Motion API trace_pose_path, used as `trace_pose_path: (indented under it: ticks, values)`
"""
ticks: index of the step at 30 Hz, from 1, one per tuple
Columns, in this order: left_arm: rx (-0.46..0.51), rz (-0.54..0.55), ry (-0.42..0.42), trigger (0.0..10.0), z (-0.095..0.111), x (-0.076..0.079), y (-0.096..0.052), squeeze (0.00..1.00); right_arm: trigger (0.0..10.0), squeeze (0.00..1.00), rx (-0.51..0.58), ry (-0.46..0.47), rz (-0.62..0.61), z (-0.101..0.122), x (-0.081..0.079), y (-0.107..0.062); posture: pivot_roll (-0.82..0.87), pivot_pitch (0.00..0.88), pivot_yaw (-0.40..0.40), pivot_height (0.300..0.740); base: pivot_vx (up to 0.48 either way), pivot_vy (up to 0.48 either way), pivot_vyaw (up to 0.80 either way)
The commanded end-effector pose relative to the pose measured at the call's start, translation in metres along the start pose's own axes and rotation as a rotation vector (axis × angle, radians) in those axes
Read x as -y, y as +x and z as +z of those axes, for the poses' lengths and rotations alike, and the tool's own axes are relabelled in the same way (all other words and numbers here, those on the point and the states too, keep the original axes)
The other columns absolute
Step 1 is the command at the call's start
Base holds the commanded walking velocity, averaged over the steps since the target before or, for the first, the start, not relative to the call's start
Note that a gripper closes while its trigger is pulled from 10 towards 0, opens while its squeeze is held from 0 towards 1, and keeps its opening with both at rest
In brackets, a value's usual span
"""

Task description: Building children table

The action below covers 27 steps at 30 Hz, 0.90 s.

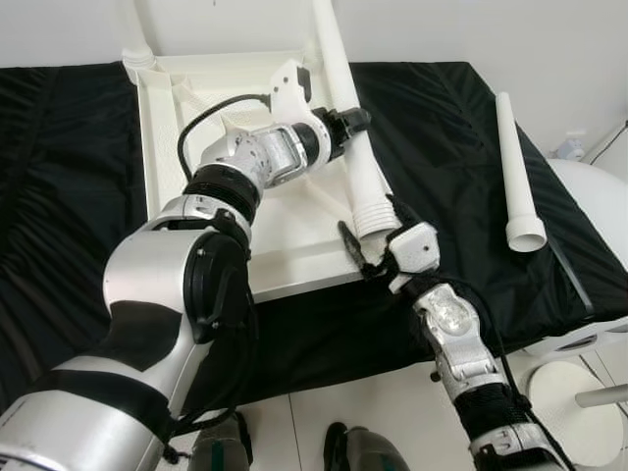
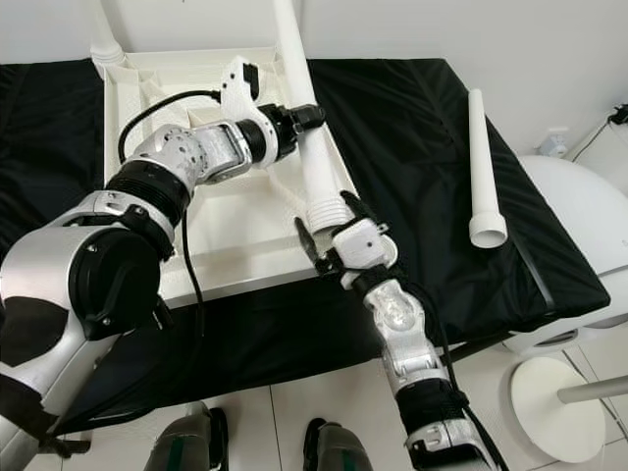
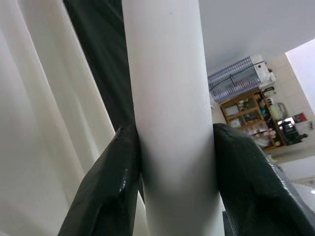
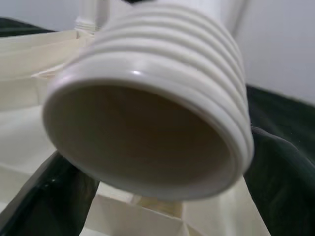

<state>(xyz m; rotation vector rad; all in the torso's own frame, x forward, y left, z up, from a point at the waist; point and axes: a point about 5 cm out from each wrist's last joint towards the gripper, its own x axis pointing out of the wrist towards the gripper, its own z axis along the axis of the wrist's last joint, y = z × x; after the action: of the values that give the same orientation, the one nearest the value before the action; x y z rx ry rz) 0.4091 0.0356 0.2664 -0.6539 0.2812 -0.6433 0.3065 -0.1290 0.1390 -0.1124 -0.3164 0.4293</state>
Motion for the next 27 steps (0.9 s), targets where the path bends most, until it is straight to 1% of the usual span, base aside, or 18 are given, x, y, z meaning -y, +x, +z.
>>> trace_pose_path:
  ticks: [1, 2, 4, 5, 6, 7, 9, 10, 11, 12, 13, 17, 20, 24, 26, 27]
  values:
    - [0.001, -0.141, 0.087, 10.0, 0.005, 0.013, 0.001, 0.00, 10.0, 0.00, 0.000, 0.058, -0.031, 0.002, 0.008, -0.001, 0.00, 0.095, -0.060, 0.740, 0.000, 0.000, 0.00]
    - [-0.002, -0.149, 0.173, 10.0, 0.003, 0.011, 0.000, 0.00, 10.0, 0.00, -0.007, 0.109, -0.027, 0.004, 0.010, 0.000, 0.00, 0.095, -0.061, 0.740, 0.000, 0.000, 0.00]
    - [-0.017, -0.157, 0.285, 10.0, -0.003, 0.006, -0.001, 0.00, 10.0, 0.00, -0.014, 0.169, -0.002, 0.008, 0.012, 0.001, 0.00, 0.094, -0.062, 0.740, 0.000, 0.000, 0.00]
    - [-0.026, -0.158, 0.314, 10.0, -0.006, 0.005, -0.002, 0.00, 10.0, 0.00, -0.016, 0.185, 0.012, 0.009, 0.012, 0.001, 0.00, 0.095, -0.063, 0.740, 0.000, 0.000, 0.00]
    - [-0.026, -0.158, 0.314, 10.0, -0.006, 0.005, -0.002, 0.00, 10.0, 0.00, -0.016, 0.185, 0.012, 0.009, 0.012, 0.001, 0.00, 0.095, -0.063, 0.740, 0.000, 0.000, 0.00]
    - [-0.028, -0.149, 0.341, 10.0, -0.009, 0.002, -0.002, 0.00, 10.0, 0.00, -0.016, 0.190, 0.021, 0.011, 0.012, 0.002, 0.00, 0.094, -0.063, 0.740, 0.000, 0.000, 0.00]
    - [0.004, -0.136, 0.408, 10.0, -0.010, -0.001, -0.003, 0.00, 10.0, 0.00, -0.022, 0.203, 0.024, 0.015, 0.014, 0.003, 0.00, 0.094, -0.065, 0.740, 0.000, 0.000, 0.00]
    - [0.025, -0.141, 0.425, 10.0, -0.010, 0.000, -0.003, 0.00, 10.0, 0.00, -0.022, 0.200, 0.025, 0.018, 0.015, 0.005, 0.00, 0.092, -0.066, 0.740, 0.000, 0.000, 0.00]
    - [0.025, -0.141, 0.425, 10.0, -0.010, 0.000, -0.003, 0.00, 10.0, 0.00, -0.022, 0.200, 0.025, 0.018, 0.015, 0.005, 0.00, 0.092, -0.066, 0.740, 0.000, 0.000, 0.00]
    - [0.051, -0.151, 0.444, 10.0, -0.008, 0.003, -0.004, 0.00, 10.0, 0.00, -0.029, 0.194, 0.020, 0.021, 0.019, 0.008, 0.00, 0.090, -0.069, 0.740, 0.000, 0.000, 0.00]
    - [0.058, -0.154, 0.450, 10.0, -0.007, 0.004, -0.005, 0.00, 10.0, 0.00, -0.034, 0.193, 0.015, 0.022, 0.020, 0.009, 0.00, 0.090, -0.069, 0.740, 0.000, 0.000, 0.00]
    - [0.063, -0.155, 0.460, 10.0, -0.007, 0.005, -0.005, 0.00, 10.0, 0.00, -0.042, 0.198, 0.012, 0.023, 0.022, 0.009, 0.00, 0.089, -0.070, 0.740, 0.000, 0.000, 0.00]
    - [0.109, -0.184, 0.493, 10.0, -0.002, 0.016, -0.008, 0.00, 10.0, 0.00, -0.066, 0.216, -0.006, 0.032, 0.032, 0.017, 0.00, 0.081, -0.072, 0.740, 0.000, 0.000, 0.00]
    - [0.129, -0.199, 0.517, 10.0, -0.001, 0.021, -0.009, 0.00, 10.0, 0.00, -0.082, 0.221, -0.003, 0.035, 0.035, 0.020, 0.00, 0.078, -0.074, 0.740, 0.000, 0.000, 0.00]
    - [0.154, -0.219, 0.533, 10.0, 0.003, 0.029, -0.011, 0.00, 10.0, 0.00, -0.088, 0.230, 0.018, 0.039, 0.034, 0.023, 0.00, 0.074, -0.078, 0.740, 0.000, 0.000, 0.00]
    - [0.154, -0.219, 0.533, 10.0, 0.003, 0.029, -0.011, 0.00, 10.0, 0.00, -0.088, 0.230, 0.018, 0.039, 0.034, 0.023, 0.00, 0.074, -0.078, 0.740, 0.000, 0.000, 0.00]
